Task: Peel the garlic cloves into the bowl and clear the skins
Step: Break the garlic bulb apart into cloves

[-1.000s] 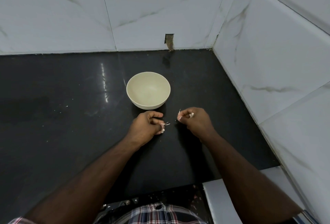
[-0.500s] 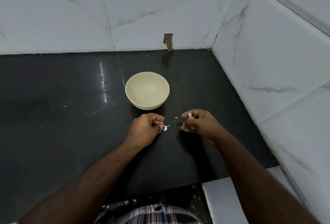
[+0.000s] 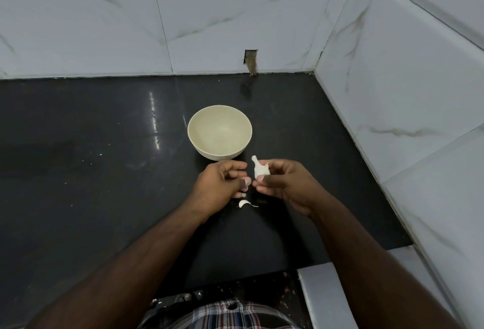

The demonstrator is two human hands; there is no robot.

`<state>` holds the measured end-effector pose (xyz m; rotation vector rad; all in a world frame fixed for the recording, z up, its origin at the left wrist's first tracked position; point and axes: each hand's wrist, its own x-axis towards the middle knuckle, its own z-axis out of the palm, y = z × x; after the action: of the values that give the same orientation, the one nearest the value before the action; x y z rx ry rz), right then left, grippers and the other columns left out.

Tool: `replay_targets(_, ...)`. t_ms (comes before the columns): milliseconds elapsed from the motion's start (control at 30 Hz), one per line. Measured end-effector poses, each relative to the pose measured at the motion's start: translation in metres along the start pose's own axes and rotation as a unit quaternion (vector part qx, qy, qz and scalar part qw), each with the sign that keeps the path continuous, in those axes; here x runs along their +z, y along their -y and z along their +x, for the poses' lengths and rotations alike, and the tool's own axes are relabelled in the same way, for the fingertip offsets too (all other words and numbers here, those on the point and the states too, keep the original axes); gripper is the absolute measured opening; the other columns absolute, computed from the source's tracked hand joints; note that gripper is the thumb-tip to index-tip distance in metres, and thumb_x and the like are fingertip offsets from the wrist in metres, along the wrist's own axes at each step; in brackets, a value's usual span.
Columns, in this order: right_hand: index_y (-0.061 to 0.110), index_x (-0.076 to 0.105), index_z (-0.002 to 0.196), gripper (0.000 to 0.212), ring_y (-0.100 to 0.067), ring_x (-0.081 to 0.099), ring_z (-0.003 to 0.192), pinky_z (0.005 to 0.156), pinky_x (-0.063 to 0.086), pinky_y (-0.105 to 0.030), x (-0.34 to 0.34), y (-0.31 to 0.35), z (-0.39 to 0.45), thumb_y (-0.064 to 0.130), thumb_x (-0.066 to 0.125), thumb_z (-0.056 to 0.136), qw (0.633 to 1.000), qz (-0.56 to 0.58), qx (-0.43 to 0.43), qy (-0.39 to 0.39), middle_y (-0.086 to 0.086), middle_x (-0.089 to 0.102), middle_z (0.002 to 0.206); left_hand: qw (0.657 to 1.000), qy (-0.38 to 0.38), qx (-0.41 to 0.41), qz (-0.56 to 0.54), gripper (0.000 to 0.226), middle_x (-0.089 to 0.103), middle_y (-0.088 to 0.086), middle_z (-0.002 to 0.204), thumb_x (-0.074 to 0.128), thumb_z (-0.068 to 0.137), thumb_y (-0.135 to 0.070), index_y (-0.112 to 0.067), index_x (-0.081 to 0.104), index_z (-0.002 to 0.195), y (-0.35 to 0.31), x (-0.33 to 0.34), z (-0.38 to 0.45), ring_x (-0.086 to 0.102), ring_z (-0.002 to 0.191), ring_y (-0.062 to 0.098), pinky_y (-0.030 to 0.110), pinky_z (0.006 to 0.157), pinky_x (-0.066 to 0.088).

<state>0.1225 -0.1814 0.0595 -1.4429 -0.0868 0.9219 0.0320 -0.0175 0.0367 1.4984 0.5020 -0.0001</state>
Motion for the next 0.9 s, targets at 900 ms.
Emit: replay_targets(900, 0.016, 0.075, 0.108, 0.021, -0.006, 0.067, 0.071, 0.066, 0.052, -0.022, 0.013, -0.017, 0.004, 0.020, 0.077, 0.088, 0.970, -0.224, -0.069, -0.066, -0.001, 0.077, 0.087, 0.990, -0.009, -0.067, -0.127, 0.032, 0.068, 0.016, 0.102, 0.075, 0.085, -0.001, -0.002, 0.069, 0.116, 0.007, -0.016, -0.012, 0.072, 0.086, 0.018, 0.022, 0.074, 0.060)
